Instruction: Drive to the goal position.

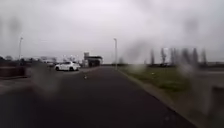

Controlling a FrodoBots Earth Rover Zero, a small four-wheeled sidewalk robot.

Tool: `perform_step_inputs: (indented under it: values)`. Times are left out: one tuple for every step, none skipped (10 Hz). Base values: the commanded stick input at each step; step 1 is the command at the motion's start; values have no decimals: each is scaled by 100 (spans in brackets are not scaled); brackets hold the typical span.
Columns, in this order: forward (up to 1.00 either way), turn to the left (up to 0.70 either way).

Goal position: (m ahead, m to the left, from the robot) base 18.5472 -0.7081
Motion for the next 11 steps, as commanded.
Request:
perform_step_inputs:
  values:
    - [85,0]
    - [85,0]
    - [85,0]
    - [85,0]
    - [85,0]
    - [85,0]
    - [85,0]
    - [85,0]
    - [85,0]
    - [85,0]
    - [85,33]
